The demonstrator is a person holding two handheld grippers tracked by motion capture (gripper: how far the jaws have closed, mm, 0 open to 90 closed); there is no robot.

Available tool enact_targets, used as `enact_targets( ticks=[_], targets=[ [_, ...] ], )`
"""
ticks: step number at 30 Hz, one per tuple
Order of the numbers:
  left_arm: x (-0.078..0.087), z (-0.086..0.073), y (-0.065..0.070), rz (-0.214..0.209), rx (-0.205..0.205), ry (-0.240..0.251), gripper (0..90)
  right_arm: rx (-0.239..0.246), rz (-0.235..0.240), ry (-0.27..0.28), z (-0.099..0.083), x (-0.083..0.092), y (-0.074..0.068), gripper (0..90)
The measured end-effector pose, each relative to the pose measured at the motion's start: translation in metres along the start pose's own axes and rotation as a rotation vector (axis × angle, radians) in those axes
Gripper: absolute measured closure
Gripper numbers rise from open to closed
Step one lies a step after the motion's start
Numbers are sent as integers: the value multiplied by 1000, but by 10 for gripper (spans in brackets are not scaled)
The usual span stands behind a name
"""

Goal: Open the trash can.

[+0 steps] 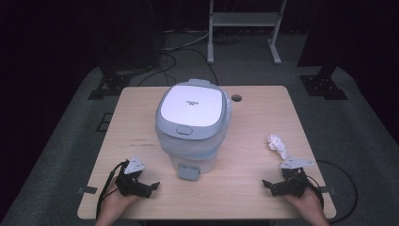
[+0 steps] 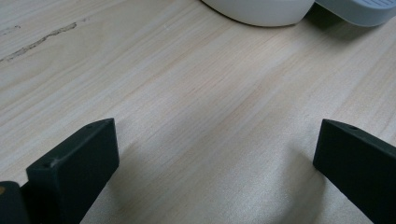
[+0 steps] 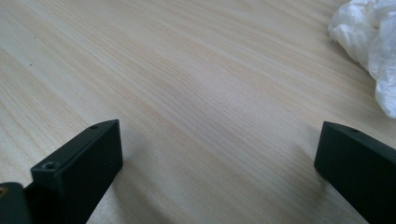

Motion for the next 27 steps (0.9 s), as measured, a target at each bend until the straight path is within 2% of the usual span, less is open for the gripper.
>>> enact_targets(
  ticks=[7, 10, 12, 14, 16, 17, 22, 27],
  targets=[
    [2, 0, -1, -6, -7, 8, 7, 0, 0, 0, 0, 0, 0, 0],
    [5, 0, -3, -18, 16, 15, 69, -1, 0, 0, 0, 0, 0, 0],
    [7, 0, -4, -22, 17, 18, 125, -1, 0, 0, 0, 0, 0, 0],
    [10, 1, -2, -32, 9, 20, 144, 0, 0, 0, 0, 0, 0, 0],
    [13, 4, 0, -37, -2, 35, 218, 0, 0, 0, 0, 0, 0, 0],
    [17, 8, 2, -47, -3, 58, 231, 0, 0, 0, 0, 0, 0, 0],
    [22, 13, 5, -63, -14, 82, 360, 0, 0, 0, 0, 0, 0, 0],
    [30, 20, 11, -101, -21, 113, 483, 0, 0, 0, 0, 0, 0, 0]
  ],
)
Point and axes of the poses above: each handheld gripper's, and its own axes: x roughly backward along the jaws, z roughly out of its top, y roughly to its right, the point moved 10 cm from there along -x, roughly forward along the jaws, and after that the axes turned 2 degrees about -y, right-handed, at the moved point
